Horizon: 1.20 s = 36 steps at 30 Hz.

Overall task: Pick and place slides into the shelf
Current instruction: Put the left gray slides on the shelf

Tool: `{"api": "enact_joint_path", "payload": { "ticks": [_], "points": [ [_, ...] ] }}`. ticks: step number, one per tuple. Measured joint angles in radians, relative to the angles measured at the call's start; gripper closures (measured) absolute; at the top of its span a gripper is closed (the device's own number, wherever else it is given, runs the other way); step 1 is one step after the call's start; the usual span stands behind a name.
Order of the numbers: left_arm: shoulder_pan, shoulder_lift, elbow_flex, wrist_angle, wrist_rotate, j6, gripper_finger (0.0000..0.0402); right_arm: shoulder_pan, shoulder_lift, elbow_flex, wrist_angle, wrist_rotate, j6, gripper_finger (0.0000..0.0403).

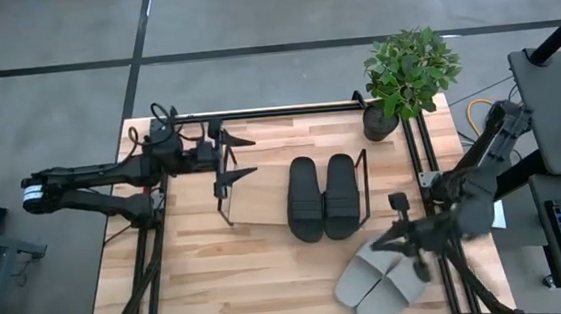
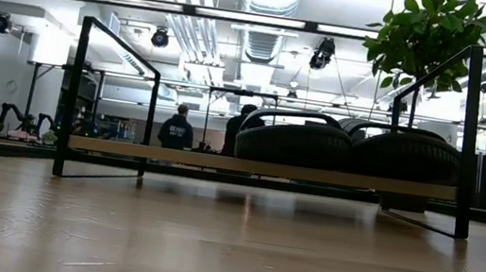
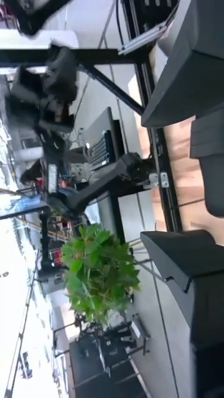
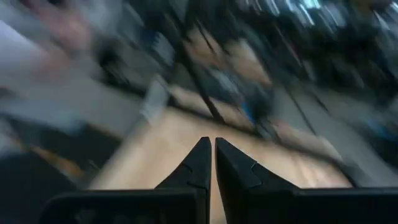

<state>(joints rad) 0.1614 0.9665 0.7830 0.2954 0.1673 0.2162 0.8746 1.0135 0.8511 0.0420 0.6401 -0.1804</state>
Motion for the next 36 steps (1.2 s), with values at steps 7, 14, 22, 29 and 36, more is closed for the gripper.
{"api": "enact_joint_path", "payload": {
  "ticks": [7, 14, 22, 29, 36],
  "points": [
    [-0.027, 0.014, -0.001, 0.01, 0.0, -0.029, 0.0132, -0.212, -0.21, -0.26, 0.228, -0.328, -0.06, 0.039],
    [-0.029, 0.059, -0.004, 0.005, -0.002, -0.147, 0.0132, -0.381, -0.23, -0.324, 0.218, -0.492, 0.035, 0.039],
    [-0.045, 0.145, -0.005, -0.038, -0.003, -0.185, 0.0132, -0.388, -0.225, -0.215, -0.122, -0.485, 0.175, 0.0382],
    [-0.05, 0.138, -0.004, -0.048, -0.004, -0.19, 0.0132, -0.364, -0.156, -0.073, -0.373, -0.482, 0.384, 0.0319],
    [-0.062, 0.132, -0.005, -0.059, -0.004, -0.211, 0.0132, -0.331, 0.041, 0.153, -0.696, -0.486, 0.593, 0.0258]
  ]
}}
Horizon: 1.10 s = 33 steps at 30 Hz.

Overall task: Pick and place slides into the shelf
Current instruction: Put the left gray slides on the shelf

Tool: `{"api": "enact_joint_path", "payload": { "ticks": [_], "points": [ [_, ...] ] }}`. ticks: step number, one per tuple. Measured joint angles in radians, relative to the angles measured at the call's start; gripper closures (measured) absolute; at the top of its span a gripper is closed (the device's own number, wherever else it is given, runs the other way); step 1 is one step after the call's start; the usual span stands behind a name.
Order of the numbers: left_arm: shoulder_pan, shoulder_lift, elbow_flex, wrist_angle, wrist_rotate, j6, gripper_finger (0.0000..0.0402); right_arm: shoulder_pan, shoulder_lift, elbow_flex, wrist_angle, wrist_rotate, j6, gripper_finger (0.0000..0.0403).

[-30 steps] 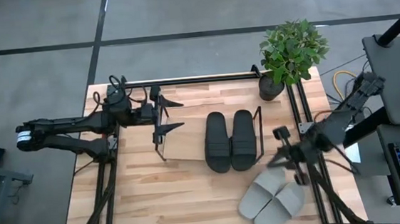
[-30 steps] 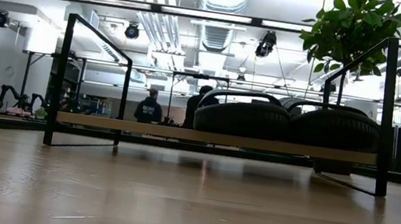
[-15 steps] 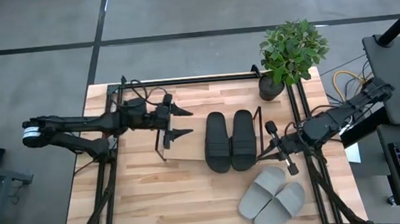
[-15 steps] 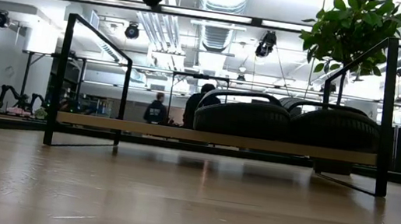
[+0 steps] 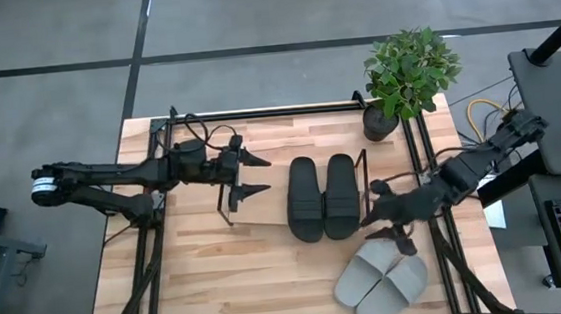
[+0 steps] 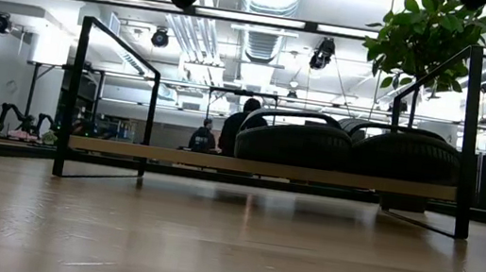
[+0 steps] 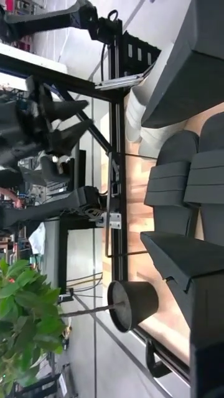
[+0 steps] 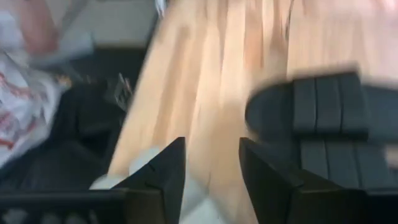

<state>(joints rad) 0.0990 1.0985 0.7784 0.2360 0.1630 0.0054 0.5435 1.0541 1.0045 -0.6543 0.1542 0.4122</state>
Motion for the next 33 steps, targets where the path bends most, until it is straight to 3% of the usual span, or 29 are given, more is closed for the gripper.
{"api": "enact_joint_path", "payload": {
  "ticks": [8, 18, 26, 33],
  "points": [
    [0.0, -0.03, 0.0, 0.0, -0.057, 0.008, 0.0132, 0.06, 0.303, 0.368, -0.468, -0.023, 0.293, 0.0246],
    [0.0, -0.129, 0.0, -0.045, -0.064, 0.049, 0.0132, 0.14, 0.589, 0.718, -0.692, -0.049, 0.434, 0.0263],
    [0.0, -0.156, 0.0, -0.066, -0.064, 0.08, 0.0132, 0.15, 0.674, 0.808, -0.757, -0.041, 0.502, 0.0269],
    [0.0, -0.159, 0.0, -0.063, -0.064, 0.082, 0.0132, 0.158, 0.694, 0.79, -0.865, 0.004, 0.715, 0.0257]
  ]
}}
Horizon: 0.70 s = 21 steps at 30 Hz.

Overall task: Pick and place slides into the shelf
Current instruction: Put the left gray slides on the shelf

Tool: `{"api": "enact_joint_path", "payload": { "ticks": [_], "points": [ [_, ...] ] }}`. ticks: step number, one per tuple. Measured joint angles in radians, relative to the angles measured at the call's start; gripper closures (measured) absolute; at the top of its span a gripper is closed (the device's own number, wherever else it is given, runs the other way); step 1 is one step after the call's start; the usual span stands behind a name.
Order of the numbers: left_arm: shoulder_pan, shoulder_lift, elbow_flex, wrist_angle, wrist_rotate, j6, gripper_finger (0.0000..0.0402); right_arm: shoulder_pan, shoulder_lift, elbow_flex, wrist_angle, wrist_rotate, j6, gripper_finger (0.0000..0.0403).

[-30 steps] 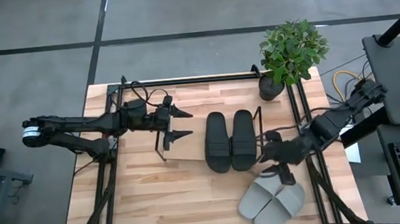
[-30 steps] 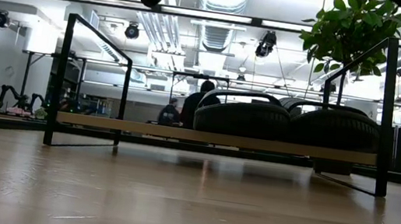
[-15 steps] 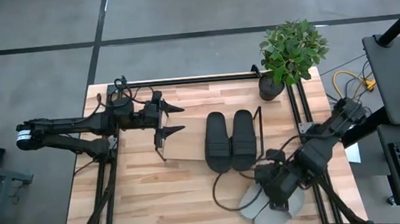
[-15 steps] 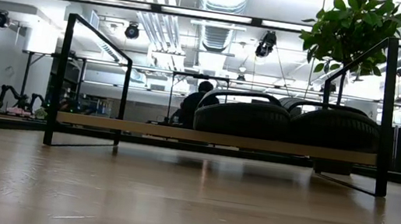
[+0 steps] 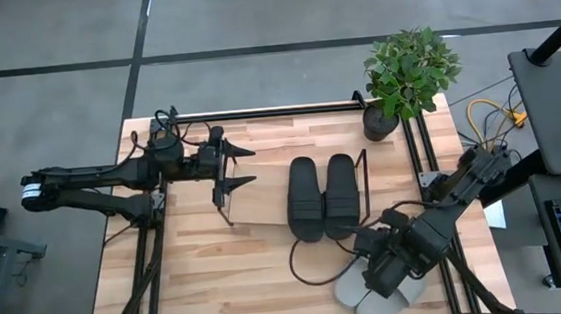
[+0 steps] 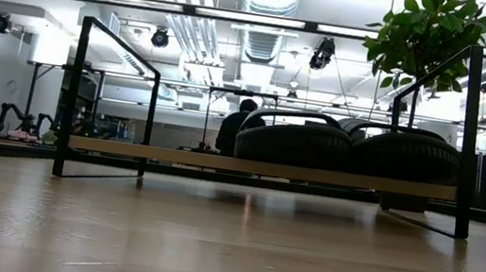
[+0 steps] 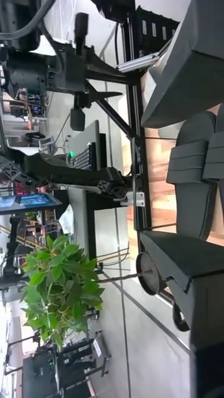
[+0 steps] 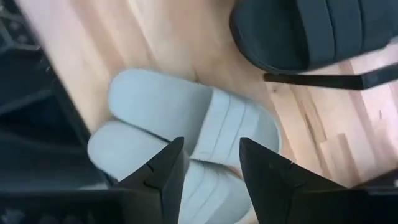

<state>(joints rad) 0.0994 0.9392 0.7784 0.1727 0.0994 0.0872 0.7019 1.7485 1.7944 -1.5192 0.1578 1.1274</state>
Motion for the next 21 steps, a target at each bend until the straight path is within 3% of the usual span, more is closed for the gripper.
{"api": "enact_joint_path", "payload": {
  "ticks": [12, 21],
  "points": [
    [0.0, 0.001, 0.0, -0.035, 0.001, 0.0, 0.0132, 0.057, 0.178, 0.006, 0.013, -0.012, 0.196, 0.0245],
    [0.0, 0.007, -0.003, -0.034, 0.001, 0.0, 0.0132, 0.065, 0.372, 0.15, -0.012, -0.034, 0.224, 0.025]
  ]
}}
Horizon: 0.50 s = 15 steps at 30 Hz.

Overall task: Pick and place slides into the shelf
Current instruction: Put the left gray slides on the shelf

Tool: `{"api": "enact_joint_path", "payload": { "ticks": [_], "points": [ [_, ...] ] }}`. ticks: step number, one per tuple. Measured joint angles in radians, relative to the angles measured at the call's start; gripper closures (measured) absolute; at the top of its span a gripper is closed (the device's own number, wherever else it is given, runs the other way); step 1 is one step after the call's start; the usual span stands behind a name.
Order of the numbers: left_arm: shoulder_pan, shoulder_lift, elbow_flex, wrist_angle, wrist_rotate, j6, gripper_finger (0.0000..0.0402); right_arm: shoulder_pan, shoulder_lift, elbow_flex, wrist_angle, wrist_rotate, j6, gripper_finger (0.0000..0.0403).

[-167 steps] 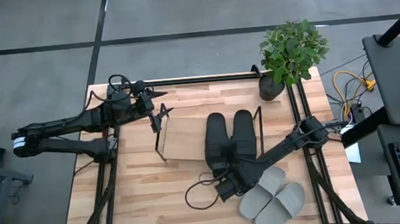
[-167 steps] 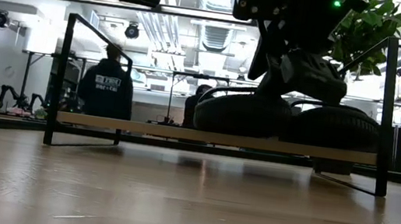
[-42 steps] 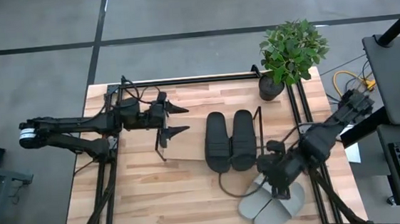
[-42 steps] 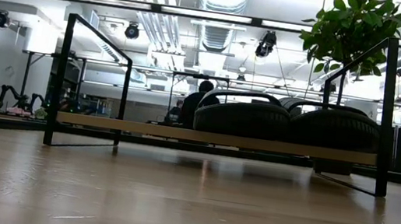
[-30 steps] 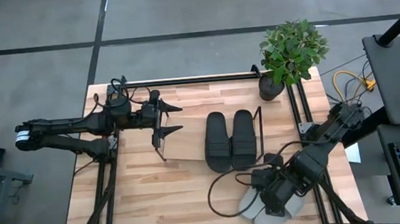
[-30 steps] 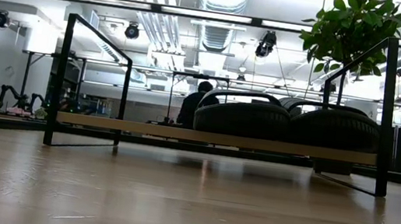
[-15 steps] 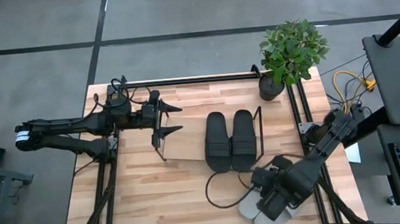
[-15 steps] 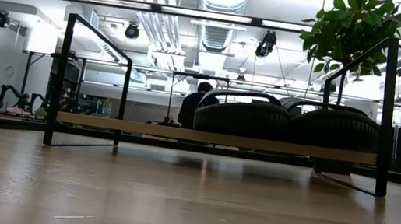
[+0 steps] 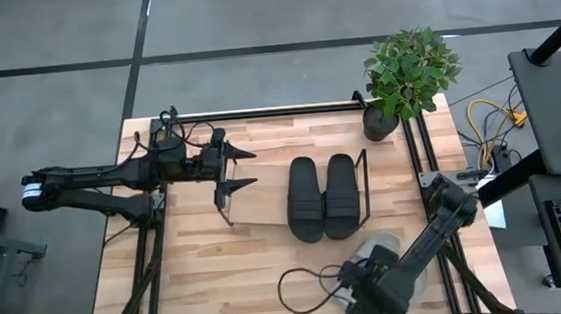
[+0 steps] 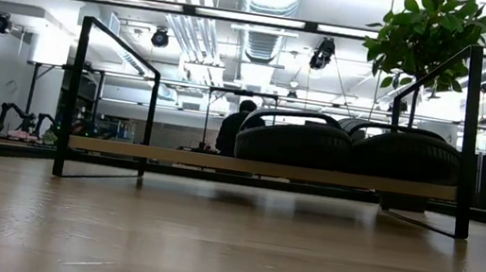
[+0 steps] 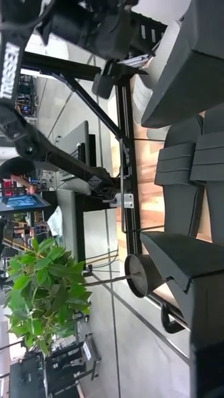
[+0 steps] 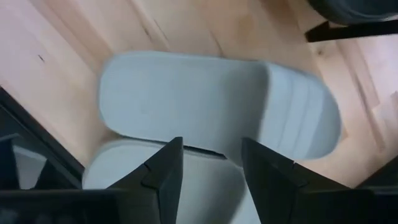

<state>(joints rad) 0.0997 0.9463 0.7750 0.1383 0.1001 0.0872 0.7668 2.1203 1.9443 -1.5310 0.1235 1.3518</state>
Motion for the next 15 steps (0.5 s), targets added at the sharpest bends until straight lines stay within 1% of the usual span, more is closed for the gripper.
{"api": "enact_joint_path", "payload": {
  "ticks": [3, 6, 15],
  "points": [
    [0.0, 0.0, -0.002, 0.002, 0.0, 0.0, 0.0132, 0.0, 0.077, 0.062, -0.043, 0.0, -0.037, 0.0253],
    [0.0, 0.0, -0.007, 0.001, 0.0, 0.003, 0.0132, 0.0, 0.116, 0.066, -0.043, 0.002, -0.065, 0.0259],
    [0.0, 0.0, -0.013, 0.01, 0.0, 0.006, 0.0132, -0.001, 0.135, 0.059, -0.044, -0.003, -0.07, 0.0274]
  ]
}}
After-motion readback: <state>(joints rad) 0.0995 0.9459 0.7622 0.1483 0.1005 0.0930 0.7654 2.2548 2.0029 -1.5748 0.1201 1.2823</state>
